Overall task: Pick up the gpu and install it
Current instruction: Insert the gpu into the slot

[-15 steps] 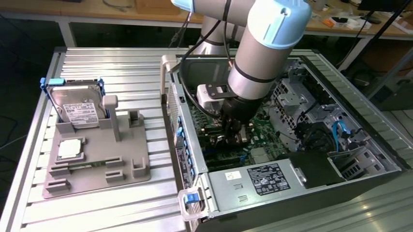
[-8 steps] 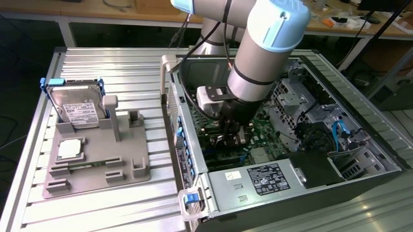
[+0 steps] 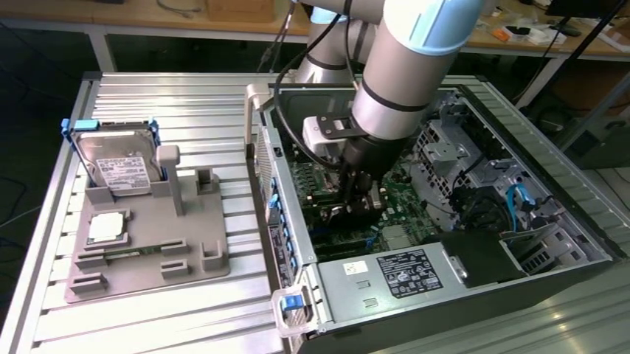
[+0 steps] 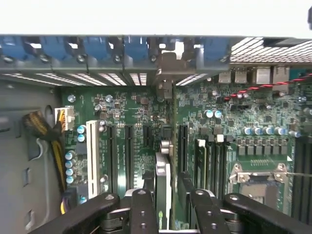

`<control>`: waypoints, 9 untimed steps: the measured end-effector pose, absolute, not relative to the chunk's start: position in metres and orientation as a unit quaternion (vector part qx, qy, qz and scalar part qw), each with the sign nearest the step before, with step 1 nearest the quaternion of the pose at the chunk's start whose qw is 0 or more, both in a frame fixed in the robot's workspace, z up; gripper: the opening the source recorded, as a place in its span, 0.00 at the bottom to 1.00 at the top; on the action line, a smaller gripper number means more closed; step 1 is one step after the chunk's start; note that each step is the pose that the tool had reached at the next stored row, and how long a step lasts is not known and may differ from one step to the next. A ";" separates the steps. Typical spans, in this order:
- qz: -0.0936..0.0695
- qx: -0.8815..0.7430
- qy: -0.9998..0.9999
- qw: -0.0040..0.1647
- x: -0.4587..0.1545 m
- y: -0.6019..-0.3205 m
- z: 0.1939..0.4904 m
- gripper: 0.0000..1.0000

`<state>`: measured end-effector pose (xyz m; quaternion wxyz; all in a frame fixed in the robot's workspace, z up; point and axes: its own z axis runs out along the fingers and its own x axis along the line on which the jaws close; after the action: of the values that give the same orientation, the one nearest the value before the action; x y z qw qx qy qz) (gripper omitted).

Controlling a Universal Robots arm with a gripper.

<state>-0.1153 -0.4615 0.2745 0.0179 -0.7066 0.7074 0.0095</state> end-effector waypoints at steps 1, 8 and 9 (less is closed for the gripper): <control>0.009 -0.707 0.707 0.018 -0.115 -0.461 0.278 0.34; 0.007 -0.707 0.707 0.019 -0.115 -0.461 0.283 0.11; 0.007 -0.707 0.707 0.019 -0.115 -0.461 0.283 0.11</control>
<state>-0.1153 -0.4614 0.2825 0.0191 -0.7066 0.7073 0.0072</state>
